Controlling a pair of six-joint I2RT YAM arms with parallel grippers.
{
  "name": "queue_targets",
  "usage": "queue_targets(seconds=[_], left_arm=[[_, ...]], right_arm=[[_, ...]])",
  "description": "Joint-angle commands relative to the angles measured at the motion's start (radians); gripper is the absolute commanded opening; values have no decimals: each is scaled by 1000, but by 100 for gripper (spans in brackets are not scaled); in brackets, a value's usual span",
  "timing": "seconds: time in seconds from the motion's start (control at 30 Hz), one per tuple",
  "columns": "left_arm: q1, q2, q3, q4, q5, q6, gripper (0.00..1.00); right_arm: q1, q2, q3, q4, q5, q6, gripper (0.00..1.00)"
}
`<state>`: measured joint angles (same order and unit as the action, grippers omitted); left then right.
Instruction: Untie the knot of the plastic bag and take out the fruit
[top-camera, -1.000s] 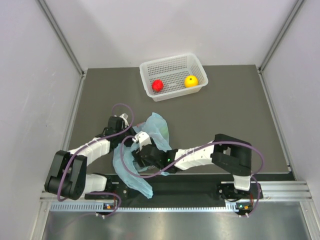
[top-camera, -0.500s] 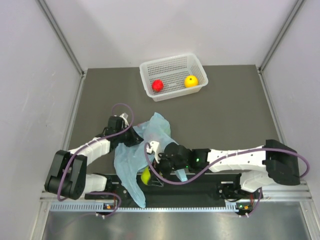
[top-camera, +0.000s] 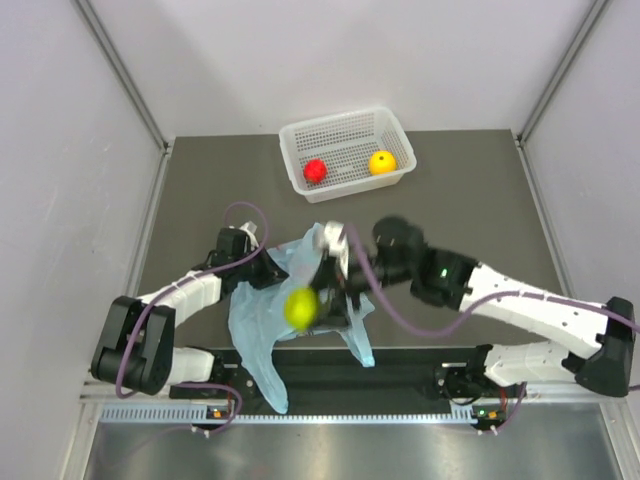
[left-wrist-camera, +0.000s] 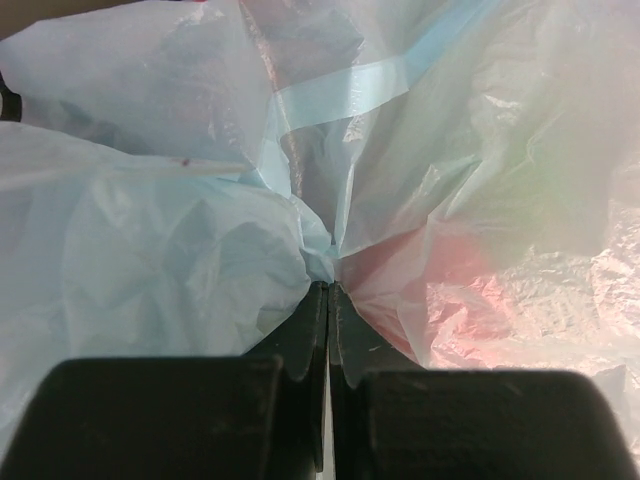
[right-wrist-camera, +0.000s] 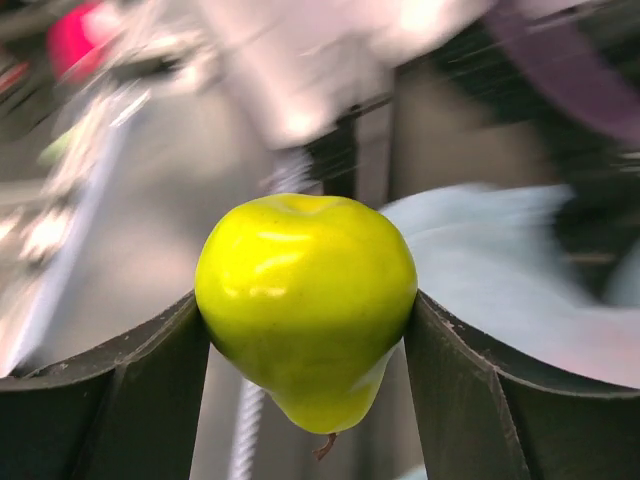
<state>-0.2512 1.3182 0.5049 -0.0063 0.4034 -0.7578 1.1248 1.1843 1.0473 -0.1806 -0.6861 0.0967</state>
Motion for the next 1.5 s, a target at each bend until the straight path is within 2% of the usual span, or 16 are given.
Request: queue_targets(seconds=[0.0,0.07,0.23,0.27,0.47,0.7,0.8,0.97,1.23,1.47], left_arm=[[-3,-5,29,45,11,-3,0],[-3,-1,30,48,12,-5,0],[-3,9,37,54,18,-9,0],[-3,9,37,52,21,-11,0],[-5,-2,49,42,26,-8,0],[-5,-8,50,40,29,-12,0],[-5,-4,55,40,32,-12,0],[-5,0,57,45,37,-18,0],[-7,-2,63,49,41,-29,0],[-10,1,66,51,43,-32,0]], right_arm=[[-198,73,175,-10,284,4,0],[-299,185,249,-22,397,26,0],[-428,470,508,-19,632,73,0],[-462,512,546,-17,717,80,0],[-551,799,879,-36,875,90,0],[-597,1086,1195,-115,904,64,0],[-615,1176,1273,-135,887,66,2],[-637,1250,1295,-135,849,61,7],[-655,1310,1315,-158,770,70,22],[-668,1341,1353,-183,717,78,47]])
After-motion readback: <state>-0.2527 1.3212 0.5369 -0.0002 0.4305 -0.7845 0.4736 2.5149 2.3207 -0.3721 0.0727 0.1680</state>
